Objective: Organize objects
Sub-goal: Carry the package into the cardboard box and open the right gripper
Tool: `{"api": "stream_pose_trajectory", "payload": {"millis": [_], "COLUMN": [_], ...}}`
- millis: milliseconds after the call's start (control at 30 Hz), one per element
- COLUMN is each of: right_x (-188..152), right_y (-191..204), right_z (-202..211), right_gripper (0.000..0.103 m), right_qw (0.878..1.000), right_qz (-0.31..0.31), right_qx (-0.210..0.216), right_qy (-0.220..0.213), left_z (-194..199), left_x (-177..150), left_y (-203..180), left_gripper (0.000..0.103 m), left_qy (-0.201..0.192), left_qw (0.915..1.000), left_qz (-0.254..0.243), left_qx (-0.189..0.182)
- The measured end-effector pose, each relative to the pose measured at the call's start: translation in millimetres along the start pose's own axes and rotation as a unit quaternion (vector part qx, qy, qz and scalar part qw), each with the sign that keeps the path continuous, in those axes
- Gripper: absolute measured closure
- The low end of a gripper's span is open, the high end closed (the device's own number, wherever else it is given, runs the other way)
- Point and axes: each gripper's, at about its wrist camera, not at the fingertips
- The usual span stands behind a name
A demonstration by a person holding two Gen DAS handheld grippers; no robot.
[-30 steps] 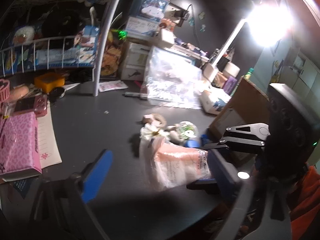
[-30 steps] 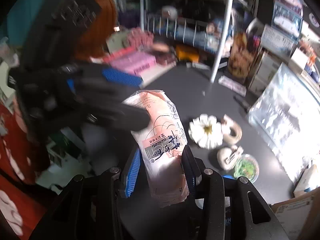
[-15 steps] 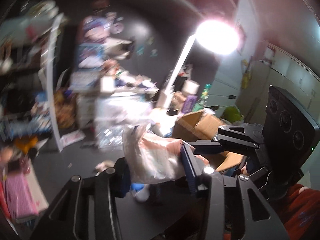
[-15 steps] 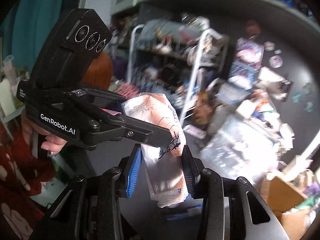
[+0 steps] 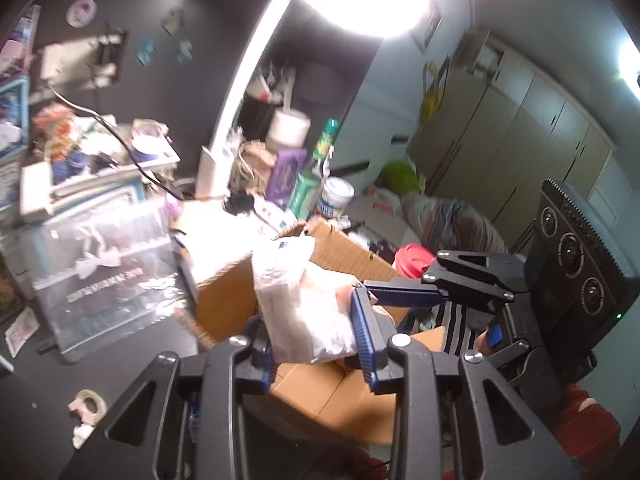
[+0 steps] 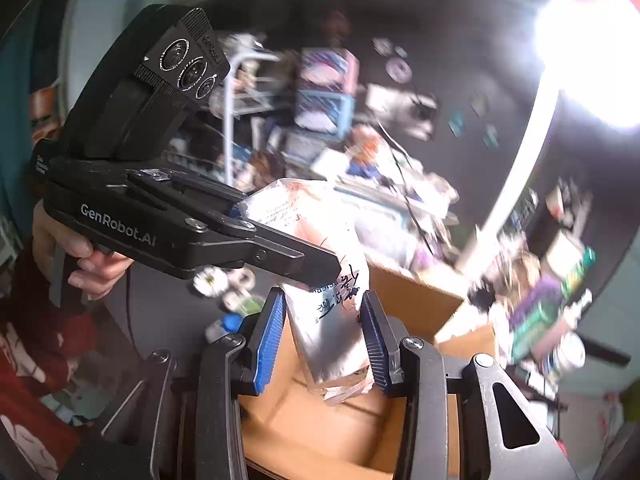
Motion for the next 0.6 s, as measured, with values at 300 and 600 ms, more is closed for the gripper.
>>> {"api": "stream_pose_trajectory", "payload": {"millis": [300,600], "right_x": [-13,-13], "right_y": [-28,-28], "right_z": [-26,-19], "right_gripper": [0.07,0.056], "right_qw": [0.998,0.997], "right_qz": [-0.014,-0.011], "right_qx": [-0.016,-0.022], "right_qy": [0.067,0.068], "left_z": [-34,7], "left_x": [4,2], "left_y": [16,6], "left_gripper": [0.06,0.017], "left_qy": [0.046,0.006], "left_qw": [0.9982,0.9974], "left_qz": [0.024,-0.001], "left_qx": [0.029,0.072]}}
Point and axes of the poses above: each gripper's, at about its wrist camera, not at the fingertips, and z roughly against the way its jaws point, y to its left, x to its top, and after that the axes turned 12 degrees about -x, right-handed
